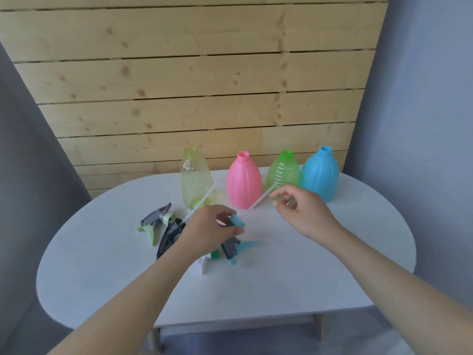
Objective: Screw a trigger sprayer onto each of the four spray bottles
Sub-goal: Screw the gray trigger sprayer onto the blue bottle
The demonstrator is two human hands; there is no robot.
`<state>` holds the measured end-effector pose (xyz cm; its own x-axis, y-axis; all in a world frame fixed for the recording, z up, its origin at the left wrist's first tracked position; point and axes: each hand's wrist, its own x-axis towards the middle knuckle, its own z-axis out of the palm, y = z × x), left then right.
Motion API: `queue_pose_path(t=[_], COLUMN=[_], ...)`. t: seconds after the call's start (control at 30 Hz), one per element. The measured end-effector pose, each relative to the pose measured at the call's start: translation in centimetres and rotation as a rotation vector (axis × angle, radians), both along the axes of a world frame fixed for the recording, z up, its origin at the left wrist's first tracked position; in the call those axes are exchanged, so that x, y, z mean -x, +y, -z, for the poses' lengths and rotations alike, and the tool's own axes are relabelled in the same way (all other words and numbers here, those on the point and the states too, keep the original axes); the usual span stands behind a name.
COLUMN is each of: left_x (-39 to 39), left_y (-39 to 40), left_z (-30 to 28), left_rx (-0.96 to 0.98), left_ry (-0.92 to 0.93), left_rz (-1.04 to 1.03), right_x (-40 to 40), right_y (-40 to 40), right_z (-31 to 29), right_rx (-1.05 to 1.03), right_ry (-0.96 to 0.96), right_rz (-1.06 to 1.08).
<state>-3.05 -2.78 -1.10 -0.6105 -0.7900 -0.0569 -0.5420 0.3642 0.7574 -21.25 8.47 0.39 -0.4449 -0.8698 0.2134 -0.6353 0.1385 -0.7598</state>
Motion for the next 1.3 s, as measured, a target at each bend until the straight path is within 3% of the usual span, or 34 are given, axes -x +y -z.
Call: queue_pose_path(t=[0.27, 0.4, 0.57, 0.8, 1.0, 1.3], left_x=[3.2, 3.9, 4.0, 4.1, 3.5, 1.6], left_y=[0.6, 0.5, 0.2, 0.1, 0.5, 0.5], left_z=[-5.1, -5.3, -3.8, -3.0, -3.6, -4.5], left_rx=[0.001, -0.067, -0.047, -0.038, -0.036, -0.011], left_ry=[0.280, 0.438, 0.441, 0.453, 0.524, 0.522], left_rz=[0.017, -0.018, -0.059, -0.101, -0.131, -0.045], right_x=[6.1, 9.2, 11.2, 11.8, 11.0, 8.5], right_y=[2.0, 1.5, -0.8, -2.5, -0.5, 4.4], right_z=[-1.1, -0.1, 1.3, 2.5, 1.5, -0.2], right_rx=[0.204, 0.172, 0.031, 0.076, 0.061, 0.030], right_ry=[-0.010, -0.009, -0.111, -0.218, -0.122, 0.104], right_rz=[0.394, 0.495, 0.376, 0.356, 0.345, 0.160])
